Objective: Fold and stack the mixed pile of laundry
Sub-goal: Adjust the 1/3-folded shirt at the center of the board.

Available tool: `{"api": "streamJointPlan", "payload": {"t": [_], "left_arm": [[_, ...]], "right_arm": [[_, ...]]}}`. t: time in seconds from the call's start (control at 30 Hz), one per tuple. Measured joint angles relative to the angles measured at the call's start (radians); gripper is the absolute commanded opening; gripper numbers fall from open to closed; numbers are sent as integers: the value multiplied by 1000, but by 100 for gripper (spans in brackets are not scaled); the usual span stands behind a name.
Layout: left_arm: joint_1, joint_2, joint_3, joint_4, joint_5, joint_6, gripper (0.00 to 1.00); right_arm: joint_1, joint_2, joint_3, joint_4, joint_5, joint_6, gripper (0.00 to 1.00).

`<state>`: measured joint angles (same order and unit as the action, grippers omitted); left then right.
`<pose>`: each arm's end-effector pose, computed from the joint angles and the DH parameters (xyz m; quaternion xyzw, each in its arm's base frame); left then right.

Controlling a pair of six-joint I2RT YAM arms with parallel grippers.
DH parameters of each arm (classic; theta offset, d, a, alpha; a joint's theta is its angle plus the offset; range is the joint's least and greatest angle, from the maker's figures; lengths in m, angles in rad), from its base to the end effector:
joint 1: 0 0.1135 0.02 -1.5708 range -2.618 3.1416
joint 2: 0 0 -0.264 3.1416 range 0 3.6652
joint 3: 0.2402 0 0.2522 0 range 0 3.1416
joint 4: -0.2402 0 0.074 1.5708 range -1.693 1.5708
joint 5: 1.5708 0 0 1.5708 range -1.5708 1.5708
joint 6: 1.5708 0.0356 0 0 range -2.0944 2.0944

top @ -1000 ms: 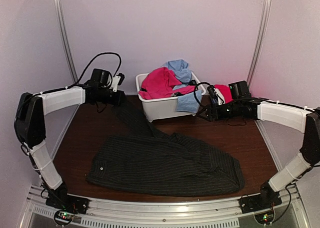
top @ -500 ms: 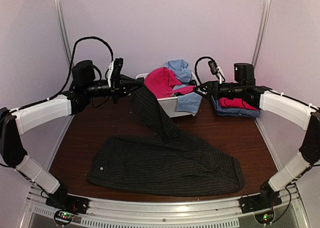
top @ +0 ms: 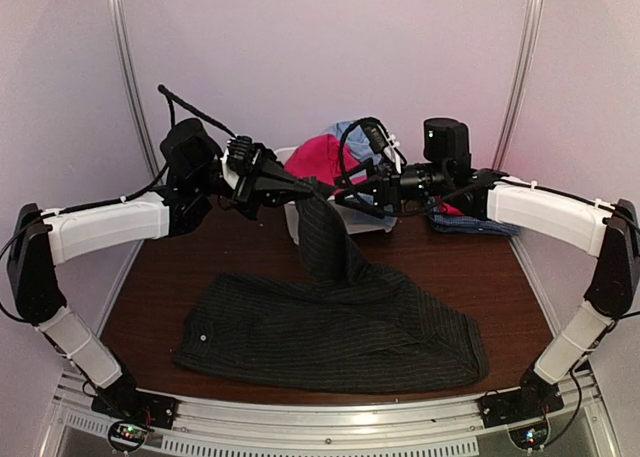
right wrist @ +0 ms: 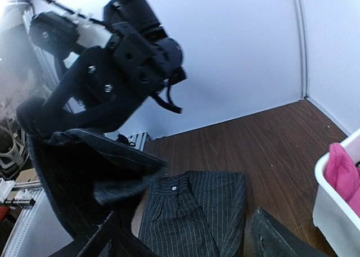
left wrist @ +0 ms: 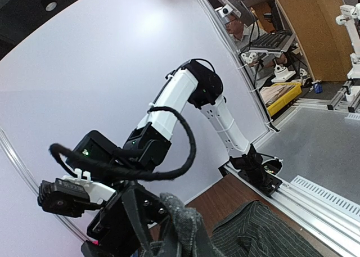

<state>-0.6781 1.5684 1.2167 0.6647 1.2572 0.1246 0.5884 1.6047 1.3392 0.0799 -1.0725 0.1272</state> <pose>0.2520 -0.2465 0.3756 0.6236 0.2522 -0.5115 0.5347 0.2909 0.2317 0.3542 -0.4688 0.5695 0.5605 0.3764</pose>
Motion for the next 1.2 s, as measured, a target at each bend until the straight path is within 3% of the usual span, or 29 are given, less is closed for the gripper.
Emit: {"api": "streamJointPlan", "payload": {"t": [0.23, 0.43, 0.53, 0.7, 0.77, 0.87, 0.97, 1.1, 1.17, 1.2], "left_arm": [[-16, 69, 0, 257, 44, -172, 0], [-23, 187, 37, 656, 73, -510, 0], [-23, 259, 102, 765, 79, -668, 0], [-21, 293, 138, 830, 79, -804, 3], [-19, 293, 146, 838, 78, -828, 11], [-10, 293, 151, 830, 72, -848, 15], [14, 284, 148, 769, 45, -829, 29], [56, 174, 113, 358, -64, -597, 52], [65, 98, 113, 127, -161, -462, 69], [66, 67, 114, 49, -204, -408, 71]], "right_arm": [[71, 1, 20, -11, -30, -72, 75], [90, 21, 63, -10, -43, -76, 64], [111, 26, 77, -11, -51, -79, 48], [129, 26, 81, -29, -58, -92, 2], [130, 26, 81, -37, -56, -93, 0], [129, 24, 81, -49, -45, -97, 0], [121, 16, 78, -58, -10, -93, 0], [74, -16, 60, -69, 68, -72, 0], [52, -32, 60, -76, 124, -69, 0], [39, -43, 61, -88, 160, -68, 0]]}}
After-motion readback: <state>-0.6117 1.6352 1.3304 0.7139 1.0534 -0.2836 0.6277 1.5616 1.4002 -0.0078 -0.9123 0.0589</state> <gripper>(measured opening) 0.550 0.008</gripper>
